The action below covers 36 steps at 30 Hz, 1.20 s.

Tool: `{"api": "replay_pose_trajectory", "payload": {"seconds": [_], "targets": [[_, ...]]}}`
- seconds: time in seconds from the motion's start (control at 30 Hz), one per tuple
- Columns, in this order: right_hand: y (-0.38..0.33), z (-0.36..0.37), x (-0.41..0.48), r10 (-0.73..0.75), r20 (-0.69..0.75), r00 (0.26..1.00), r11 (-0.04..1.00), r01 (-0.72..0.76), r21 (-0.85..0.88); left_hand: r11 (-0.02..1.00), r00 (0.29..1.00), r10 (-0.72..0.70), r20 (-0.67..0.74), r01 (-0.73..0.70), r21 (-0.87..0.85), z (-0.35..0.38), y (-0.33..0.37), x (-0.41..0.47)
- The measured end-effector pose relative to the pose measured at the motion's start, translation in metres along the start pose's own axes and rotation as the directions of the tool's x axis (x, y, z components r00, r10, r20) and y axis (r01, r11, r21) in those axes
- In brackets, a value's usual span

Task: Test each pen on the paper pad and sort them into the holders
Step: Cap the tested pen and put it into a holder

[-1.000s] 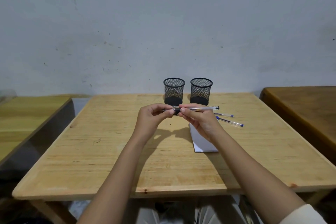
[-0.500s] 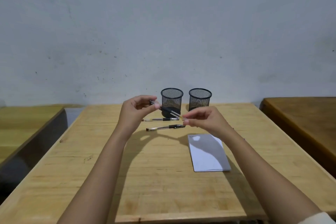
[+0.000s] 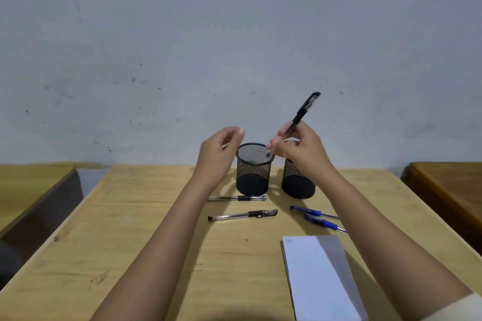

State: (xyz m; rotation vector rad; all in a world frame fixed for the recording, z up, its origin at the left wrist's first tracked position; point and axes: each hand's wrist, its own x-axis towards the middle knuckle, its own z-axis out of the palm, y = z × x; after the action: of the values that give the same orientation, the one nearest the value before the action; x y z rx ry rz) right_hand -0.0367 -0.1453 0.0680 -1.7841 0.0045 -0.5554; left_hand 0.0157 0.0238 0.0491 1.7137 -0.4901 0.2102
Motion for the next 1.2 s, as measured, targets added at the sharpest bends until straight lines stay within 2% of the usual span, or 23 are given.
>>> {"api": "replay_pose_trajectory", "payload": {"seconds": [0.07, 0.13, 0.2, 0.37, 0.53, 0.73, 0.97, 1.1, 1.2], "targets": [[0.008, 0.001, 0.017, 0.058, -0.013, 0.998, 0.997, -0.057, 0.059, 0.989, 0.993, -0.063, 0.099, 0.049, 0.137, 0.006, -0.019, -0.003], [0.017, 0.005, 0.030, 0.105, -0.003, 0.994, 0.992, -0.104, 0.074, 0.983, 0.982, -0.089, 0.166, 0.060, 0.173, 0.013, -0.031, -0.005], [0.027, 0.009, 0.039, 0.107, -0.015, 0.994, 0.994, -0.107, 0.015, 0.982, 0.972, -0.093, 0.215, 0.054, 0.179, 0.018, -0.040, -0.005], [0.041, 0.014, 0.053, 0.021, -0.045, 0.999, 0.944, -0.035, -0.329, 0.992, 0.967, -0.089, 0.240, 0.064, 0.113, 0.023, -0.046, 0.000], [0.044, 0.020, 0.057, 0.079, 0.021, 0.997, 0.888, -0.061, -0.455, 0.995, 0.964, -0.097, 0.247, 0.088, 0.048, 0.025, -0.058, 0.004], [0.042, 0.023, 0.061, 0.125, 0.123, 0.984, 0.840, -0.039, -0.542, 0.987, 0.956, -0.155, 0.248, 0.138, 0.086, 0.024, -0.060, 0.009], [0.029, 0.012, 0.048, 0.116, 0.112, 0.987, 0.862, -0.044, -0.504, 0.965, 0.942, -0.221, 0.254, 0.173, 0.199, 0.010, -0.044, 0.004], [0.017, 0.006, 0.019, 0.004, 0.104, 0.995, 0.868, 0.048, -0.494, 0.944, 0.947, -0.213, 0.241, 0.136, 0.300, -0.012, -0.036, -0.015], [0.018, 0.009, -0.017, -0.060, 0.163, 0.985, 0.874, 0.131, -0.469, 0.897, 0.936, -0.226, 0.269, 0.093, 0.431, -0.036, -0.043, -0.043]]}}
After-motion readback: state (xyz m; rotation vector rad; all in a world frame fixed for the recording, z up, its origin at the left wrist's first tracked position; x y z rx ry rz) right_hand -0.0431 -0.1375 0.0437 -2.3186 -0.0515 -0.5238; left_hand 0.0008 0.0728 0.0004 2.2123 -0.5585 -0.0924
